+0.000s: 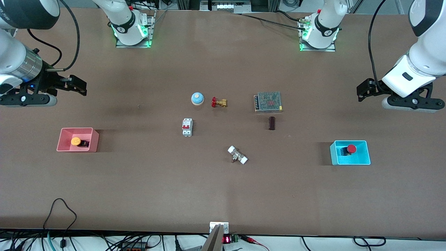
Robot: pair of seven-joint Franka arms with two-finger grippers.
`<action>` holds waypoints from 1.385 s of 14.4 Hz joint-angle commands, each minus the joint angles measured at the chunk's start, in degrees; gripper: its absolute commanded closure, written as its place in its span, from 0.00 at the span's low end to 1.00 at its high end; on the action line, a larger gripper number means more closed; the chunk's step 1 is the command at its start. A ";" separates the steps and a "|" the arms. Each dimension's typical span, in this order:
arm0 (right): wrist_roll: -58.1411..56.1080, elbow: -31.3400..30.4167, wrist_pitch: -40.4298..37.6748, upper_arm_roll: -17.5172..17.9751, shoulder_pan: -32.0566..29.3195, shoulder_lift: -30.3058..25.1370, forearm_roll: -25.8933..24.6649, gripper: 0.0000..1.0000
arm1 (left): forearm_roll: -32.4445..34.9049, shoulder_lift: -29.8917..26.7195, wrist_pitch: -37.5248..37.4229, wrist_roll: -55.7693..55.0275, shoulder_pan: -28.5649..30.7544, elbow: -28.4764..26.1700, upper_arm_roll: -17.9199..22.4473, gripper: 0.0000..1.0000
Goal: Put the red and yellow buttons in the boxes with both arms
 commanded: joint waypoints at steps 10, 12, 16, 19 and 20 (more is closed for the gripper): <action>0.74 2.84 -2.04 -0.59 -0.02 1.93 1.26 0.00 | 0.72 -2.94 1.06 0.16 0.76 -3.84 -0.50 0.00; 0.65 2.84 -1.95 -0.68 -0.20 1.93 1.26 0.00 | 0.72 -2.94 0.97 0.16 0.84 -3.93 -0.51 0.00; 0.56 2.84 -1.95 -0.68 -0.64 1.93 1.35 0.00 | 0.72 -2.94 0.97 0.16 0.84 -3.93 -0.51 0.00; 0.65 2.84 -1.95 -0.68 -0.64 1.93 1.35 0.00 | 0.72 -2.94 0.97 0.16 0.84 -3.93 -0.51 0.00; 0.65 2.84 -1.95 -0.68 -0.64 2.02 1.35 0.00 | 0.81 -2.94 0.97 0.16 0.76 -3.93 -0.51 0.00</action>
